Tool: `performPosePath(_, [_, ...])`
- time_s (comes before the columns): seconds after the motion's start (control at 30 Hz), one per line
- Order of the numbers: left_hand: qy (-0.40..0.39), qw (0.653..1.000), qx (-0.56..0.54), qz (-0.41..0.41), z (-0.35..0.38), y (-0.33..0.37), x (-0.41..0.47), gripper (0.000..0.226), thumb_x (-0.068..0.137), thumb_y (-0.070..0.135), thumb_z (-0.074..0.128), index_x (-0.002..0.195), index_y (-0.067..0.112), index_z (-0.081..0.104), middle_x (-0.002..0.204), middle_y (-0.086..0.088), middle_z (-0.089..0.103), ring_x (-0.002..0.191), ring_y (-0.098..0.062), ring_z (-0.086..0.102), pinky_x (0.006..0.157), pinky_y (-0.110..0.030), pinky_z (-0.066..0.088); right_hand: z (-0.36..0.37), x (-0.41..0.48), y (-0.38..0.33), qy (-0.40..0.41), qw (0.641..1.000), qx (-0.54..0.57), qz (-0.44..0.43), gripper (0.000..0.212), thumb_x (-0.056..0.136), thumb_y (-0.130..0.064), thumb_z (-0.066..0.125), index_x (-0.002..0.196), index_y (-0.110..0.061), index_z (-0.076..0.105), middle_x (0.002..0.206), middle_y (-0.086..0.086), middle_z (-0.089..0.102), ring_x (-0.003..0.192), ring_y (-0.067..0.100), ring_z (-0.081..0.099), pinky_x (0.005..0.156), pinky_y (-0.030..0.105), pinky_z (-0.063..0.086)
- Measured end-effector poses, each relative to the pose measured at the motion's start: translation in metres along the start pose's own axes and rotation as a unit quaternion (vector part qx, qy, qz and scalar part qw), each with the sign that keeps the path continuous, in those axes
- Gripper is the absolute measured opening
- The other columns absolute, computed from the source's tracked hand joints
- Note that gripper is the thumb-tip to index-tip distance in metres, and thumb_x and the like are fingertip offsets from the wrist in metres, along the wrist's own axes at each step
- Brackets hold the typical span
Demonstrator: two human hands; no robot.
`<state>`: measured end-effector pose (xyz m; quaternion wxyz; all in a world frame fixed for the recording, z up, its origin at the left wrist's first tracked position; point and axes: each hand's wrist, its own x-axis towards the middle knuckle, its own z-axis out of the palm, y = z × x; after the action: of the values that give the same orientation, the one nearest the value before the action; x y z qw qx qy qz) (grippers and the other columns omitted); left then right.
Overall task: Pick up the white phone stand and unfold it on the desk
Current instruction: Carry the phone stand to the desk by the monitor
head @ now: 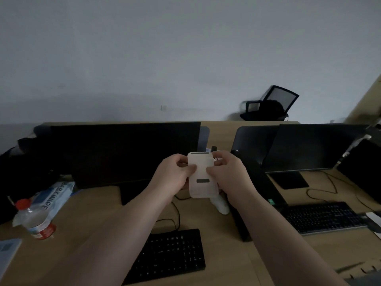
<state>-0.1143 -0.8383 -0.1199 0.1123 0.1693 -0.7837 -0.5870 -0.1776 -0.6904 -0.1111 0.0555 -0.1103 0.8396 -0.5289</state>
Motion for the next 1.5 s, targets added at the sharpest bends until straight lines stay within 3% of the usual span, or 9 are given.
performPosePath(0.17, [-0.005, 1.000, 0.010, -0.001, 0.010, 0.002, 0.026, 0.031, 0.096, 0.028, 0.070, 0.126, 0.019, 0.067, 0.107, 0.003, 0.073, 0.090, -0.010, 0.073, 0.066, -0.022, 0.058, -0.007, 0.027, 0.008, -0.002, 1.000, 0.028, 0.005, 0.042, 0.088, -0.009, 0.070, 0.098, -0.047, 0.055, 0.089, -0.014, 0.067, 0.074, 0.007, 0.071, 0.046, 0.018, 0.056])
performPosePath(0.27, [0.007, 1.000, 0.017, -0.015, 0.022, -0.009, 0.036, 0.030, 0.096, 0.028, 0.070, 0.126, 0.021, 0.067, 0.106, 0.004, 0.072, 0.089, -0.010, 0.073, 0.068, -0.024, 0.057, -0.004, 0.043, 0.027, -0.017, 1.000, 0.025, 0.003, 0.048, 0.088, -0.008, 0.070, 0.085, -0.052, 0.052, 0.088, -0.012, 0.068, 0.076, 0.008, 0.071, 0.052, 0.025, 0.061])
performPosePath(0.33, [0.014, 0.999, 0.028, -0.024, 0.031, -0.020, 0.040, 0.032, 0.097, 0.028, 0.069, 0.128, 0.021, 0.065, 0.107, 0.004, 0.072, 0.090, -0.010, 0.072, 0.066, -0.022, 0.056, 0.000, 0.053, 0.043, -0.041, 0.999, 0.030, 0.007, 0.047, 0.087, -0.008, 0.070, 0.087, -0.052, 0.054, 0.091, -0.010, 0.071, 0.080, 0.011, 0.073, 0.060, 0.033, 0.065])
performPosePath(0.57, [0.060, 0.992, 0.054, -0.100, 0.070, -0.056, 0.061, 0.033, 0.097, 0.028, 0.069, 0.129, 0.021, 0.065, 0.106, 0.005, 0.072, 0.089, -0.010, 0.074, 0.079, -0.038, 0.065, 0.008, 0.092, 0.097, -0.116, 0.992, 0.044, 0.015, 0.040, 0.088, -0.008, 0.067, 0.098, -0.046, 0.060, 0.091, -0.012, 0.072, 0.075, 0.005, 0.070, 0.045, 0.015, 0.053])
performPosePath(0.7, [0.092, 0.984, 0.080, -0.126, 0.098, -0.084, 0.074, 0.031, 0.097, 0.029, 0.069, 0.127, 0.023, 0.065, 0.099, 0.013, 0.068, 0.084, -0.005, 0.072, 0.066, -0.024, 0.061, 0.014, 0.108, 0.132, -0.147, 0.987, 0.049, 0.040, 0.038, 0.088, -0.007, 0.065, 0.112, -0.036, 0.061, 0.090, -0.013, 0.068, 0.073, 0.003, 0.065, 0.035, 0.005, 0.041])
performPosePath(0.8, [0.102, 0.982, 0.070, -0.145, 0.115, -0.107, 0.081, 0.031, 0.098, 0.026, 0.069, 0.129, 0.022, 0.066, 0.099, 0.014, 0.067, 0.086, -0.003, 0.070, 0.060, -0.016, 0.057, 0.021, 0.114, 0.160, -0.142, 0.987, 0.058, 0.053, 0.039, 0.088, -0.006, 0.064, 0.106, -0.040, 0.059, 0.087, -0.013, 0.068, 0.072, 0.003, 0.066, 0.036, 0.006, 0.041])
performPosePath(1.0, [0.098, 0.979, 0.062, -0.171, 0.139, -0.165, 0.101, 0.032, 0.097, 0.024, 0.069, 0.129, 0.019, 0.067, 0.109, 0.002, 0.073, 0.096, -0.016, 0.073, 0.082, -0.042, 0.064, 0.050, 0.123, 0.222, -0.123, 0.985, 0.079, 0.093, 0.040, 0.087, -0.008, 0.062, 0.109, -0.042, 0.062, 0.089, -0.015, 0.070, 0.073, 0.002, 0.067, 0.039, 0.007, 0.044])
performPosePath(1.3, [0.086, 0.970, 0.066, -0.216, 0.163, -0.271, 0.127, 0.034, 0.098, 0.025, 0.068, 0.131, 0.018, 0.065, 0.113, -0.001, 0.073, 0.092, -0.015, 0.073, 0.082, -0.041, 0.064, 0.106, 0.142, 0.310, -0.147, 0.979, 0.080, 0.121, 0.051, 0.089, 0.002, 0.062, 0.089, -0.050, 0.057, 0.090, -0.017, 0.066, 0.069, -0.016, 0.063, 0.041, 0.008, 0.045])
performPosePath(1.5, [0.070, 0.967, 0.074, -0.234, 0.170, -0.310, 0.140, 0.030, 0.098, 0.024, 0.068, 0.127, 0.016, 0.066, 0.115, -0.004, 0.073, 0.097, -0.023, 0.073, 0.086, -0.047, 0.062, 0.131, 0.149, 0.343, -0.158, 0.973, 0.076, 0.152, 0.049, 0.087, 0.001, 0.061, 0.087, -0.048, 0.061, 0.089, -0.017, 0.070, 0.071, -0.002, 0.067, 0.046, 0.014, 0.049])
